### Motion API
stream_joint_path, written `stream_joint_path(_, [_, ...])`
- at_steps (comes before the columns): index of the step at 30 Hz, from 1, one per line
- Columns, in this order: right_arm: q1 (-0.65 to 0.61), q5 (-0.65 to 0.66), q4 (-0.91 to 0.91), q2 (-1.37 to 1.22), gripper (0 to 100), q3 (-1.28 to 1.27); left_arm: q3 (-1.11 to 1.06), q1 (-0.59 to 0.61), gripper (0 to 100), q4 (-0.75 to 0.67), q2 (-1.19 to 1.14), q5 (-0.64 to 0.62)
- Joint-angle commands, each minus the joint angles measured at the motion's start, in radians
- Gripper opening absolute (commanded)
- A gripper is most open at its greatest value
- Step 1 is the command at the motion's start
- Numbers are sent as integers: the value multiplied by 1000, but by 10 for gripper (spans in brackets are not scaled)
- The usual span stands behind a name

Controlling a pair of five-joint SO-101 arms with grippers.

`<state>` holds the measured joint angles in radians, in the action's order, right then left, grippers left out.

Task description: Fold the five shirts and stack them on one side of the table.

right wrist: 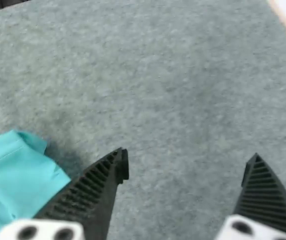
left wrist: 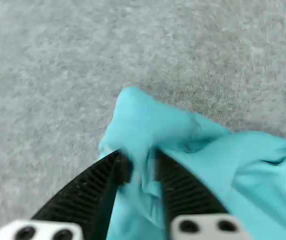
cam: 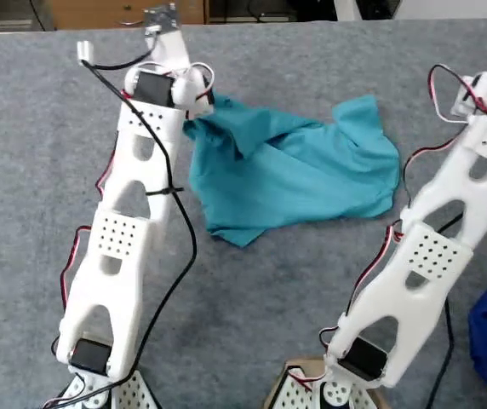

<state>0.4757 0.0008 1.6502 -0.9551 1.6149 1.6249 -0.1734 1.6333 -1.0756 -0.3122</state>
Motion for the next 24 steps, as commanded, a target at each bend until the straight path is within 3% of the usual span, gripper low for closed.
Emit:
stream_joint_path(1, [-41, 11, 14, -2, 349, 41, 43, 40, 239, 29, 114, -138])
stream_joint_path(6, [-81, 11, 25, -36, 349, 41, 43, 41, 243, 71, 154, -186])
stream_joint_path(12, [-87, 11, 20, -53, 349, 41, 32, -109, 240, 109, 151, -206])
stream_joint_path(16, [-84, 21, 18, -53, 349, 41, -86, -186, 240, 104, 151, -236])
stream_joint_path(24, [-81, 44, 18, -54, 349, 41, -282, -178, 239, 80, 94, -299])
